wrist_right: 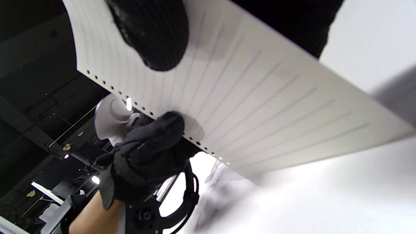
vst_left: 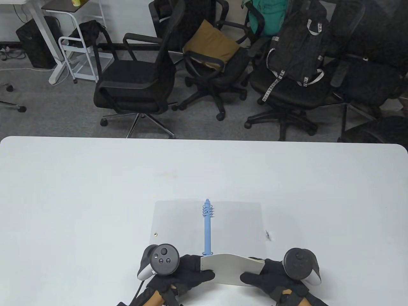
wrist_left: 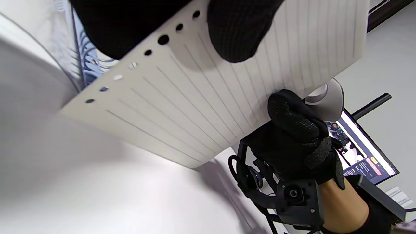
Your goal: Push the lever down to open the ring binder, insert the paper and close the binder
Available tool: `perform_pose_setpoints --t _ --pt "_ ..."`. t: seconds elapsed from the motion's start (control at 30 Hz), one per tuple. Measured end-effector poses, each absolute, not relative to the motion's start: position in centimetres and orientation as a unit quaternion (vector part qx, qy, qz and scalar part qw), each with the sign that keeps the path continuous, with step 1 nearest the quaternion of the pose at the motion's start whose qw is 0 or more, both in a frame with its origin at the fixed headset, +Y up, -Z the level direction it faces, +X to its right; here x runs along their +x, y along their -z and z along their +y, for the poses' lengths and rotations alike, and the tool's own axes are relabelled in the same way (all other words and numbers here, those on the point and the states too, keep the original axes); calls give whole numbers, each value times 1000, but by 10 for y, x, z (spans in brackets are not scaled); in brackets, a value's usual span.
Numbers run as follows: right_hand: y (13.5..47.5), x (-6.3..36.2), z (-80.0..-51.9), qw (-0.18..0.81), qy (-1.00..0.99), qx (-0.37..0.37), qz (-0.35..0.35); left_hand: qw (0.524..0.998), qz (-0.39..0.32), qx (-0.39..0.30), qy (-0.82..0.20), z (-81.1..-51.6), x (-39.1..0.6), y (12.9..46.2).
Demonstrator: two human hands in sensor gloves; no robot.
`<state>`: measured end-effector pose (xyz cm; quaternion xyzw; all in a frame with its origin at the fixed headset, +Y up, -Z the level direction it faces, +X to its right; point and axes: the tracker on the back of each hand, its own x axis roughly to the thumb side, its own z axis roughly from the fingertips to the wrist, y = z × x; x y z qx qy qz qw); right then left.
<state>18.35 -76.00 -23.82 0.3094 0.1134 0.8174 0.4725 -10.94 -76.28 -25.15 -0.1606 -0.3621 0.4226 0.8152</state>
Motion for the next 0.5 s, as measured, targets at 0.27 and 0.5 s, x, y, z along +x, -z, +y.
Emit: perform_pose_setpoints --t 0.27,0.5 --pt "235 183 -751 474 -818 313 87 816 -371 -139 -421 -750 -110 248" --pt "239 182 -763 448 -835 298 117 821 -349 -188 -411 -769 -108 253"
